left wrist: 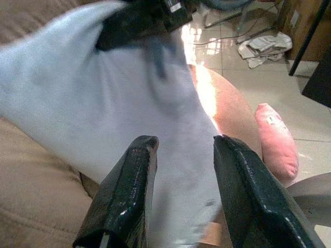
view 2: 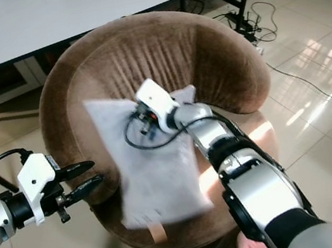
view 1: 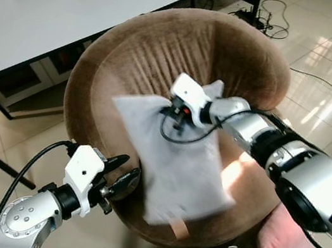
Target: Move the pillow to the sofa from floor
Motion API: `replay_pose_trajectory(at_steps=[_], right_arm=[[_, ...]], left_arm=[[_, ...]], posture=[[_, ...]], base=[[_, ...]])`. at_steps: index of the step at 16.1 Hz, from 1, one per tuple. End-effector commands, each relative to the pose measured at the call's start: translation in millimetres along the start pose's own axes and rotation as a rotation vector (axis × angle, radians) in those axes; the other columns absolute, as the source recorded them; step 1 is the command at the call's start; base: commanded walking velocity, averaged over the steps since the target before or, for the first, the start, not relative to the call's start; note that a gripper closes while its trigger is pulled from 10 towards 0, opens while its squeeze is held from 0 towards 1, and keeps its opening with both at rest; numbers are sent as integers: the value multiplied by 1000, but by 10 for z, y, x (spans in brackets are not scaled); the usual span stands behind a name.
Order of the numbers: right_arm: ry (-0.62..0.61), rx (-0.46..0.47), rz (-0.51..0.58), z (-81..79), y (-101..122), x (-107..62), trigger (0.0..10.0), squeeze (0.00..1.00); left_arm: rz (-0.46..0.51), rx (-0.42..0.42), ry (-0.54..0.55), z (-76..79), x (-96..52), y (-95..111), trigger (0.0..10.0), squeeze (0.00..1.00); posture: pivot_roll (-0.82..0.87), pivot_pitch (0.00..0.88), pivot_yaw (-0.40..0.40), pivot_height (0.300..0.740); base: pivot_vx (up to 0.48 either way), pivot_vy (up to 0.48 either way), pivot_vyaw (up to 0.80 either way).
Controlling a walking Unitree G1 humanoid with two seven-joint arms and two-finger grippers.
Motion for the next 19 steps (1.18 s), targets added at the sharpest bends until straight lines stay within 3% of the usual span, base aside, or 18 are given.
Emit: replay_pose_trajectory(at_steps=[1,4,7,8,9,14,16,19], right_arm=[[16,-24,92,50,233,40,10000,0],[37,-55,107,10,290,83,10000,0],[-22,-200,-43,27,102,71,10000,0],[-32,-210,-65,33,65,63,10000,702],[-48,-224,-90,51,33,52,10000,1000],[-126,-186,-21,159,165,49,10000,1000],[-144,-138,92,201,340,56,10000,1000],[-159,-150,194,248,504,35,10000,1000]], left_arm=[[-2,7,-12,21,-6,21,10000,0],[-4,7,-9,27,-6,20,10000,0],[-6,10,-8,32,2,20,10000,0],[-6,10,-10,36,4,19,10000,0],[-5,9,-12,40,8,20,10000,0],[-3,8,-12,49,22,21,10000,0],[0,7,-11,53,28,22,10000,0],[5,5,-9,50,47,22,10000,0]], posture=[[41,174,-34,740],[46,172,-36,740],[47,174,-34,740],[46,173,-33,740],[46,172,-33,740],[48,170,-35,740],[48,167,-36,740],[46,160,-33,740]], base=[[0,0,0],[0,0,0],[0,0,0],[0,0,0],[0,0,0],[0,0,0],[0,0,0],[0,0,0]])
Point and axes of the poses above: a point about 5 cm out from each wrist's last joint towards the gripper, its own x axis pointing out of the wrist towards the gripper, its own y axis along the axis of the wrist's last joint, z = x × y, the point moved 2 cm from there along x, pointing out of the wrist towards the gripper, and after that the axes turned 9 degrees about -x, right-handed, at the moved point
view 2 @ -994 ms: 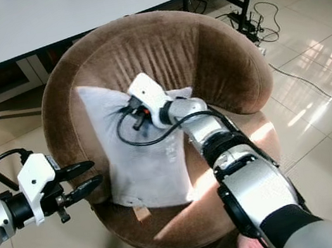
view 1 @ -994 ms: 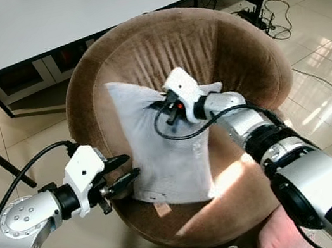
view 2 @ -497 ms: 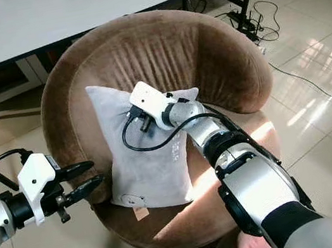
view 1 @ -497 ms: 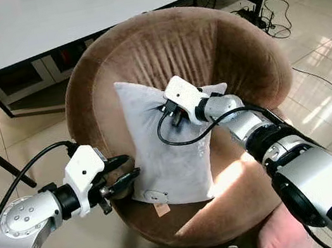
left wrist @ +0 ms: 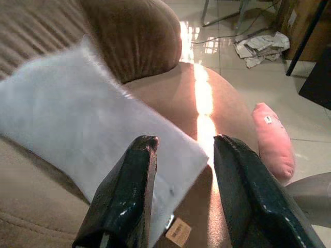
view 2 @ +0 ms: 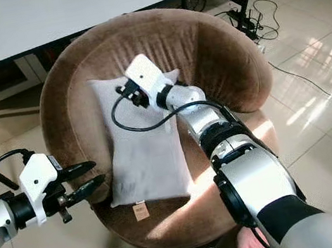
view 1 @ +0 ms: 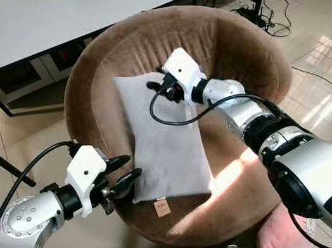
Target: Move the pillow to the sofa from floor
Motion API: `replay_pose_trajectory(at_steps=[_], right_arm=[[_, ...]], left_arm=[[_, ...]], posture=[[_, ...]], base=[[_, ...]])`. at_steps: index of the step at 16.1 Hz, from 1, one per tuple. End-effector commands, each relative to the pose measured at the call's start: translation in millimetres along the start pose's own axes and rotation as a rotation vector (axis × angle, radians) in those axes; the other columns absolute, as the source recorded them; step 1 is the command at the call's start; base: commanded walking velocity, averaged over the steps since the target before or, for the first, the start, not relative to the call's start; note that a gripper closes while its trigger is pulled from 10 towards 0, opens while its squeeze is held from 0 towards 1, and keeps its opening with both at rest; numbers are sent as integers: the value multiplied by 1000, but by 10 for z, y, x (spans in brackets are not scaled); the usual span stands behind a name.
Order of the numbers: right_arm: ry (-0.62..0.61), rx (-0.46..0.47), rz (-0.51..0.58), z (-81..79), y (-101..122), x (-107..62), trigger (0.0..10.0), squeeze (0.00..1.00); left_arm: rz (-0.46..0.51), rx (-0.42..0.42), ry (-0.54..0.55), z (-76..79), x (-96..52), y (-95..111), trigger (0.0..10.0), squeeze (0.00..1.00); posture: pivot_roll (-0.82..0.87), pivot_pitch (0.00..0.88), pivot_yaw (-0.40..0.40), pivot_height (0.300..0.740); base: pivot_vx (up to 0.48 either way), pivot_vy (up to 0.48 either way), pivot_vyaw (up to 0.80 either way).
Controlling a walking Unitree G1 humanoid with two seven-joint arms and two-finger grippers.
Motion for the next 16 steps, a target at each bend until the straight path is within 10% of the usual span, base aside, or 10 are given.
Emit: replay_pose_trajectory(at_steps=[1,3,4,8,16], right_arm=[[-30,-8,26,90,78,6,10000,1000],[-150,79,-9,226,2,-47,10000,1000],[-197,130,-11,243,-71,-100,10000,0],[-378,304,-49,-88,-576,-713,10000,0],[-719,436,-411,-594,-984,-1852,10000,0]], left_arm=[[9,13,-3,24,31,25,10000,0],[78,-43,113,-24,115,10,10000,0],[135,-145,238,-75,179,-47,10000,0],[151,-288,553,-100,345,-362,10000,0],[162,-241,667,-305,537,-259,10000,0]], posture=[[44,156,-36,740],[46,148,-43,740],[37,132,-47,740],[-4,104,-20,740],[-47,36,37,740]], base=[[0,0,0],[0,0,0],[0,0,0],[0,0,0],[0,0,0]])
Point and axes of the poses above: a point about 5 cm out from each wrist's last joint towards the gripper, its own x axis pointing out of the wrist towards the gripper, its own y axis along the axis of the wrist's last joint, z = x × y, the point moved 2 cm from there along x, pointing out of the wrist towards the gripper, and after that the axes turned 9 degrees about -x, right-handed, at the moved point
